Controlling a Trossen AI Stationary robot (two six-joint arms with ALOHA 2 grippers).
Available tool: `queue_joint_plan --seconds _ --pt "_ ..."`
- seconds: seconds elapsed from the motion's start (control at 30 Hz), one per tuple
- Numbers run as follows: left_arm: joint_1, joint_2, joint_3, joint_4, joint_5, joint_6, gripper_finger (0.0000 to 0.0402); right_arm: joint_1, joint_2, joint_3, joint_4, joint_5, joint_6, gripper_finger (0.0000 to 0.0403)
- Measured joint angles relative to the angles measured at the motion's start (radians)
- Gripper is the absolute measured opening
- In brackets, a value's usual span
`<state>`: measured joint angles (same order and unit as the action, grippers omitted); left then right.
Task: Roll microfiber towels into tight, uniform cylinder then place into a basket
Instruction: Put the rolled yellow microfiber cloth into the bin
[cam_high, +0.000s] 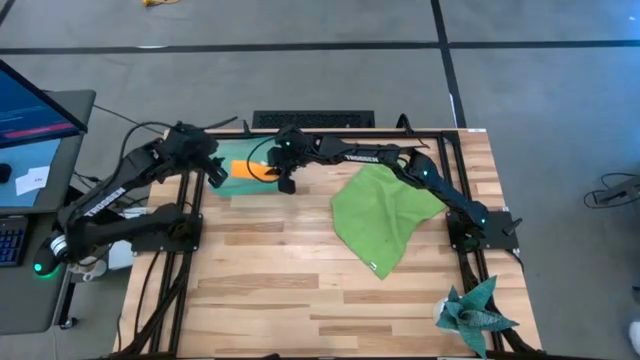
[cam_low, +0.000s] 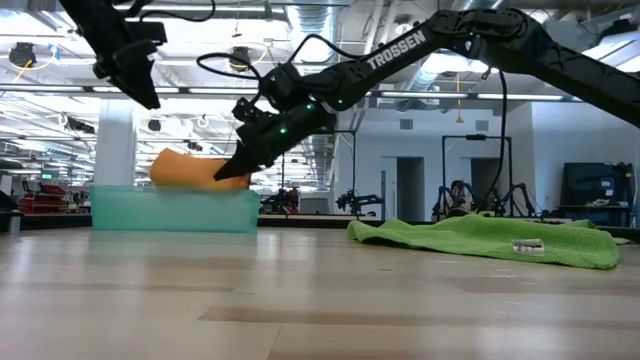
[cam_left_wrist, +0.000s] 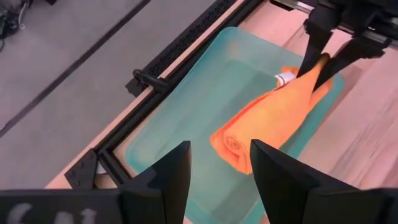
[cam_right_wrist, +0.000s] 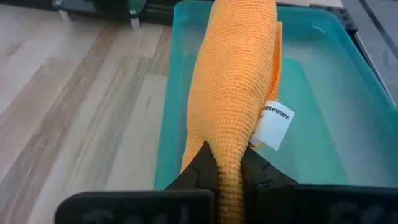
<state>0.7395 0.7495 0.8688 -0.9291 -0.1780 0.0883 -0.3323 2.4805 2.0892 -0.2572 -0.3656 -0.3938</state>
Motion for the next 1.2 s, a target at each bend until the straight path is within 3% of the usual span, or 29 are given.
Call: queue_joint_plan --seconds 0.73,0.97,1.2 --pt "-0.001 0.018 0.0 -0.006 0.0 -0.002 0.0157 0.014 0.0 0.0 -0.076 0.045 -0.078 0.0041" --pt "-0.001 0.019 0.001 -0.009 0.001 -0.002 0.0157 0.032 0.0 0.0 -0.083 0.061 -0.133 0.0081" --pt "-0.001 0.018 0.001 -0.009 0.002 -0.002 0.0157 0.054 0.0 0.0 -0.071 0.079 -0.165 0.0155"
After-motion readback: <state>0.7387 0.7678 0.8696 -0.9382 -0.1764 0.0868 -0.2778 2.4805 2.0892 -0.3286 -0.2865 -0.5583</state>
